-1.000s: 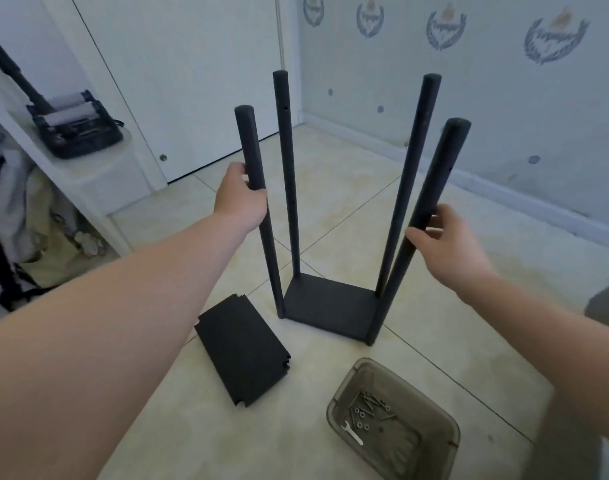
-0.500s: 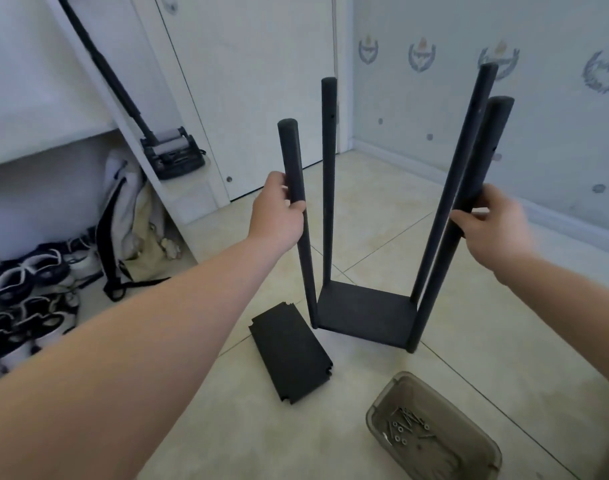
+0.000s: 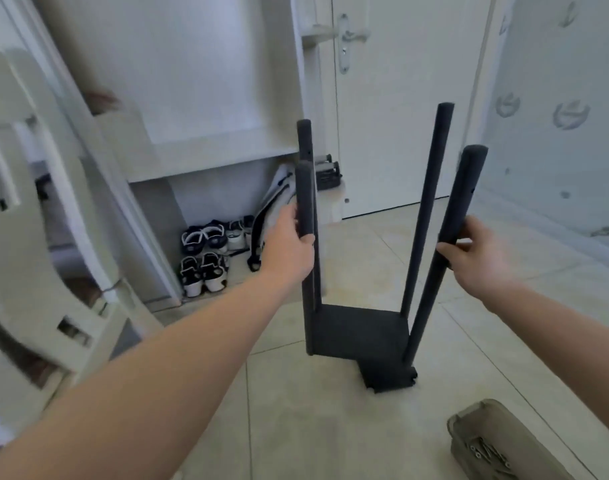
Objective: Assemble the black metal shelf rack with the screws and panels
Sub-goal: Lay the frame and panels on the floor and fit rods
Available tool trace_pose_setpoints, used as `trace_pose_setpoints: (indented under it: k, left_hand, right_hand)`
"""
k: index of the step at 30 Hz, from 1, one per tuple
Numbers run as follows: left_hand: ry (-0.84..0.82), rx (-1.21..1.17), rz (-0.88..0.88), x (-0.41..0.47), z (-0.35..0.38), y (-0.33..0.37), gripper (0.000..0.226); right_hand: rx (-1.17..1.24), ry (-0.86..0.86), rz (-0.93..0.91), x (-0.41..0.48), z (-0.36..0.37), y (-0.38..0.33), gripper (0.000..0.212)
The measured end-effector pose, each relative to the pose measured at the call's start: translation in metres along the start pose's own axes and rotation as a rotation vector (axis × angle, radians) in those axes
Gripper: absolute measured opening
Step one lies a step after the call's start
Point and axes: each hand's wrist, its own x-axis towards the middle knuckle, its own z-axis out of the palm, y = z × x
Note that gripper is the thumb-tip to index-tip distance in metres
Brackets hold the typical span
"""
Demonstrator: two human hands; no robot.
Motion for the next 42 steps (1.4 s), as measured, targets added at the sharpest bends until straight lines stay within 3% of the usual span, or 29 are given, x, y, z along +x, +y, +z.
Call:
trace_pose_setpoints:
  k: [9, 22, 32, 42]
  left_hand:
    - [0.185, 0.115, -0.190, -0.086, -0.085, -0.088, 0.029]
    - [0.339, 0.116, -0.253, -0.099, -0.085, -0.156, 0.030]
    - [0.323, 0.113, -0.285, -0.072, -0.089, -0.188, 0.032]
    - [0.298, 0.048, -0.275, -0.078, -0.083, -0.193, 0.032]
  right_hand:
    - [0.014, -0.165, -0.012, -0.084, 0.108, -0.011, 0.022]
    - [0.032, -0.191, -0.026, -0.086, 0.182, 0.019, 0.029]
    - [0.004, -0.240, 0.030, -0.063, 0.219, 0.036, 0.032]
    - [0.011, -0.224, 0.128, -0.055, 0.213, 0.048, 0.029]
